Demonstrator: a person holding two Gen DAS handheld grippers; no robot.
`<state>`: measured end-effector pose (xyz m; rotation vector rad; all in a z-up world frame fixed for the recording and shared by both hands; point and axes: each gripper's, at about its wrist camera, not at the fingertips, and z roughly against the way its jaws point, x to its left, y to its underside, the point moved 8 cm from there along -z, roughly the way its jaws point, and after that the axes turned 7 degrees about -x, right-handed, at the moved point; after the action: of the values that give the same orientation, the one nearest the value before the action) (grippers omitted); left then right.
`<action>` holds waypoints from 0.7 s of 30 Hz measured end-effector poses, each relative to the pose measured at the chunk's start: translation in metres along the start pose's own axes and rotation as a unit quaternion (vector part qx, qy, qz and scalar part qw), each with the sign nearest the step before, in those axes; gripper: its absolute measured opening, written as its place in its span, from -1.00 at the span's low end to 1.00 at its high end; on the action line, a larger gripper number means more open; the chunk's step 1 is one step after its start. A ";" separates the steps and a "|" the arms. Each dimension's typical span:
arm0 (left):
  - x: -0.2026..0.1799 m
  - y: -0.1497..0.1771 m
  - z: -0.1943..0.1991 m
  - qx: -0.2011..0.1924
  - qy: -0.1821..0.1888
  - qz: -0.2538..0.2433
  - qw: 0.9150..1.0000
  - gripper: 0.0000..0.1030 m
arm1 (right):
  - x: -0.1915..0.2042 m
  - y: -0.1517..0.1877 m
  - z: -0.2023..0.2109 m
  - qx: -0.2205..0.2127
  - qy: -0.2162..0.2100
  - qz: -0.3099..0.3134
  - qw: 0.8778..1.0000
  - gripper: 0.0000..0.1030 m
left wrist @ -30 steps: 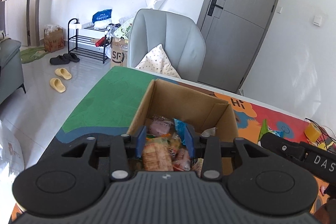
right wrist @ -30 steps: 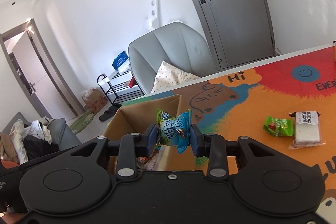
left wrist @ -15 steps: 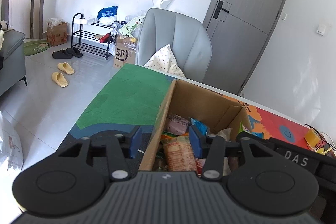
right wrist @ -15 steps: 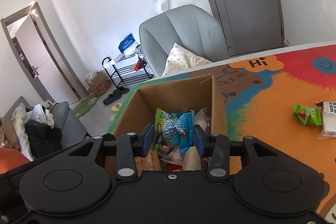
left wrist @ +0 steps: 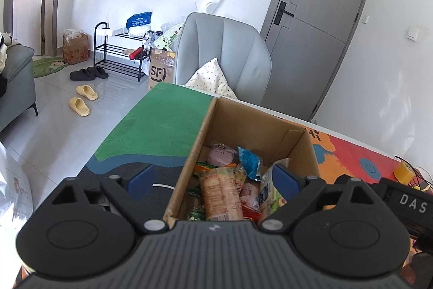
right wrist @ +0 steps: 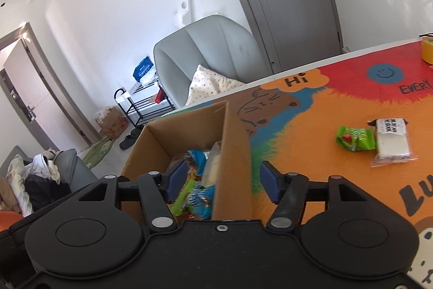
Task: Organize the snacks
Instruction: 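Open left tool to drop bread roll while right tool drops candy into box, then move both tools back to the green pack and white cake on the mat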
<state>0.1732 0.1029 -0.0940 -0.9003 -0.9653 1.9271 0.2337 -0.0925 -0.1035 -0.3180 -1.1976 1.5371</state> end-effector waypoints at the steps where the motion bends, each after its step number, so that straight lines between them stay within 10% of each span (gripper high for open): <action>1: -0.002 0.001 0.001 0.001 0.002 -0.002 1.000 0.83 | -0.004 -0.001 0.003 -0.002 0.002 -0.003 1.000 0.28; 10: -0.024 0.010 0.012 0.001 0.020 -0.009 1.000 0.88 | -0.034 -0.008 0.029 -0.024 0.036 -0.019 0.999 0.96; 21: -0.061 0.020 0.021 0.010 0.052 -0.030 0.998 0.89 | -0.070 -0.014 0.053 -0.039 0.080 -0.028 0.996 1.00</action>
<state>0.1764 0.0362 -0.0870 -0.9395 -0.8996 1.8177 0.2282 -0.1811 -0.0950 -0.4471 -1.1311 1.3918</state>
